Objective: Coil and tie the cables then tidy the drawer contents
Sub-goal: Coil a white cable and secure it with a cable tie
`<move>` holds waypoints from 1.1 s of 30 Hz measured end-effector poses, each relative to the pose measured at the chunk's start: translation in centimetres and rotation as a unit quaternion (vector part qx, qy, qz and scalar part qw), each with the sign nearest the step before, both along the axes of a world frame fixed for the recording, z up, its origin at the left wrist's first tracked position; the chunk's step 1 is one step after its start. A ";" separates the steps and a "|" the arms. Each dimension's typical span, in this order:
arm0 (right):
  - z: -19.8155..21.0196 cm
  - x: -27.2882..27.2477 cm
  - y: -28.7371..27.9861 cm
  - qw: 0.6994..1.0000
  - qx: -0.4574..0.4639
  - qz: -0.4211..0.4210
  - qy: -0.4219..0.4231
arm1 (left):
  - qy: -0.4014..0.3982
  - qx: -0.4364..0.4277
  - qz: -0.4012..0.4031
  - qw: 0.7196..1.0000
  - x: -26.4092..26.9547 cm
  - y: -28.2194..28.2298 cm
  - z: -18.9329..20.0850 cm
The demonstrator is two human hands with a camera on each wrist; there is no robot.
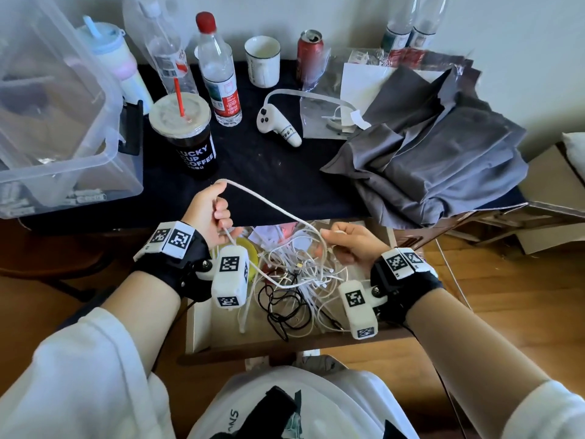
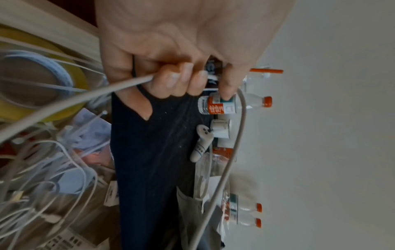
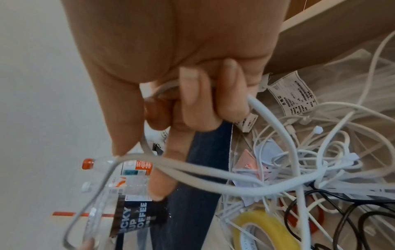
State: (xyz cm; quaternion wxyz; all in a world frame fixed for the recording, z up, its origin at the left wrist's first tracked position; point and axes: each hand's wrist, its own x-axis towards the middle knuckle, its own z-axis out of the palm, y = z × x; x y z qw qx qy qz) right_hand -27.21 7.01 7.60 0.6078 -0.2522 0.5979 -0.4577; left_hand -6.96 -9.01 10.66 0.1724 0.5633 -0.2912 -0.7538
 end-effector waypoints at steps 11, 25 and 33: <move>1.4 1.2 -2.7 0.988 -0.095 -0.097 0.071 | 0.107 -0.128 -0.256 0.952 -4.6 5.8 0.4; -0.4 -1.9 0.0 0.989 0.018 -0.049 0.137 | 0.059 -0.143 0.042 0.987 -1.2 0.9 -1.1; -0.2 -0.7 -1.5 0.985 -0.008 -0.071 0.157 | 0.051 -0.133 -0.038 0.989 -3.1 3.0 -2.4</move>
